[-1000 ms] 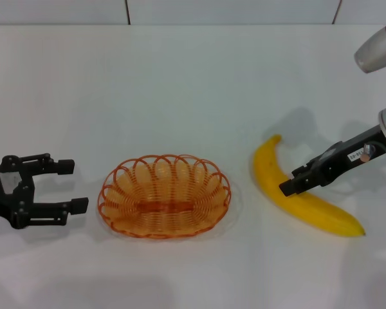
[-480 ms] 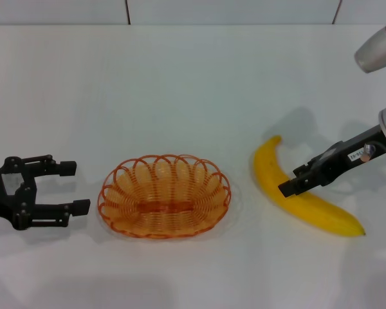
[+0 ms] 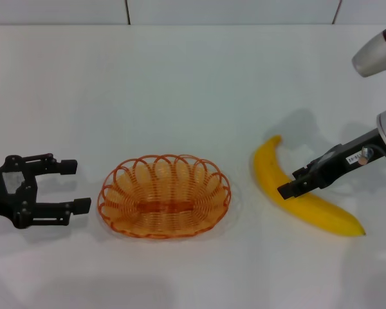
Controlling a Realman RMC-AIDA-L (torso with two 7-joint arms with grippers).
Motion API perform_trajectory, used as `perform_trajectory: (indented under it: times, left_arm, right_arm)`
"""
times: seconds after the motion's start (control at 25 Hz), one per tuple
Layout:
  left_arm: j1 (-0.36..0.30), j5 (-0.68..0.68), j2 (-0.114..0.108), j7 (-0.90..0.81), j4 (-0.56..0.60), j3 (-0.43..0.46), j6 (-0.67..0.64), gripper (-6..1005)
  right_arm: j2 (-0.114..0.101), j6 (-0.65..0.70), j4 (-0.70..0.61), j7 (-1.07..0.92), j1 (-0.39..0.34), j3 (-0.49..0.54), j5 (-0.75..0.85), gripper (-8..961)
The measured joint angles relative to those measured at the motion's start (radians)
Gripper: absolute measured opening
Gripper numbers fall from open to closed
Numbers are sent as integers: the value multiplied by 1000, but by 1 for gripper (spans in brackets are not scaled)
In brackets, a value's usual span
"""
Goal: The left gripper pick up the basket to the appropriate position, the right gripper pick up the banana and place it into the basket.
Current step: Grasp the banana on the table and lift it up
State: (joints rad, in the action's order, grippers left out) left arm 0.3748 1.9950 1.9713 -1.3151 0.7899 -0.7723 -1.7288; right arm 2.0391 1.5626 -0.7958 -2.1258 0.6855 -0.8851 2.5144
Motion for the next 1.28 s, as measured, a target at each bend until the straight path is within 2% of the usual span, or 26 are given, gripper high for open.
perform_trajectory:
  times: [0.36, 0.84, 1.28]
  left_arm:
    - [1, -3, 1, -1, 0, 0, 0, 843]
    - [3, -4, 1, -1, 0, 1, 0, 842]
    - [3, -4, 1, -4, 0, 1, 0, 842]
  right_arm:
    - [1, -29, 49, 4, 5, -15, -1, 659]
    - [1, -30, 52, 2, 5, -27, -8, 654]
    - [2, -21, 43, 6, 5, -24, -14, 500]
